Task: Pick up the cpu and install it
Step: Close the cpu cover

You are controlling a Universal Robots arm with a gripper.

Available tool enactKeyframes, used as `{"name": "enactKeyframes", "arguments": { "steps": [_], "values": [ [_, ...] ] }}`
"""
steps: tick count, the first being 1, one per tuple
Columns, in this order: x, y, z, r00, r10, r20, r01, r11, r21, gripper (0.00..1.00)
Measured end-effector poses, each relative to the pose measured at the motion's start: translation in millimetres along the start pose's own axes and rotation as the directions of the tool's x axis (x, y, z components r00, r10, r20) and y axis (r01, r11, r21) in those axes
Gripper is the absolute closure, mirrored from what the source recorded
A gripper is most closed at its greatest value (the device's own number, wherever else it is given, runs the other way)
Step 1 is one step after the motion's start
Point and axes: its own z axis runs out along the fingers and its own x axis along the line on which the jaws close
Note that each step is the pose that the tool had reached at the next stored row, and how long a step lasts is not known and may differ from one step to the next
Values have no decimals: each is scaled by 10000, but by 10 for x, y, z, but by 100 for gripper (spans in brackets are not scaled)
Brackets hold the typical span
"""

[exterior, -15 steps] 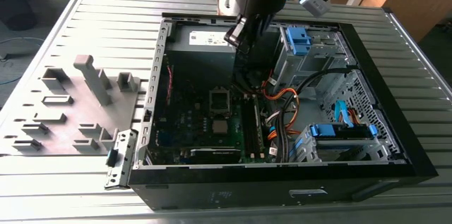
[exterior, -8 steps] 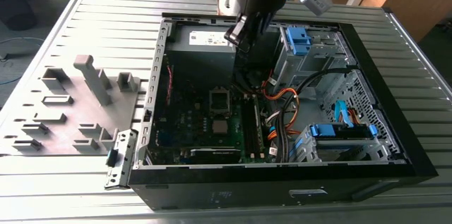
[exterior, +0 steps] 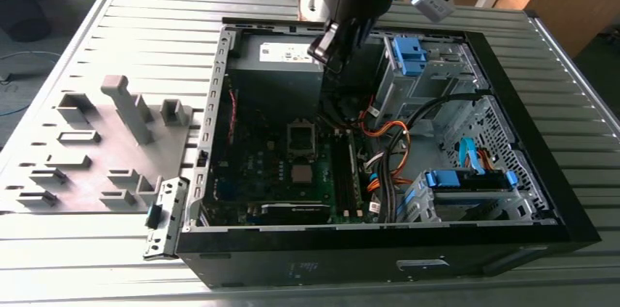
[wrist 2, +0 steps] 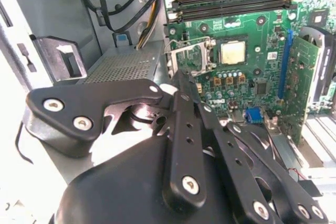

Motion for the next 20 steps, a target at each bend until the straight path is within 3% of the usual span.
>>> {"name": "enactKeyframes", "arguments": {
  "steps": [20],
  "values": [
    [-10, -14, 13, 10000, -34, -5, 34, 10000, 1, 89]
  ]
}}
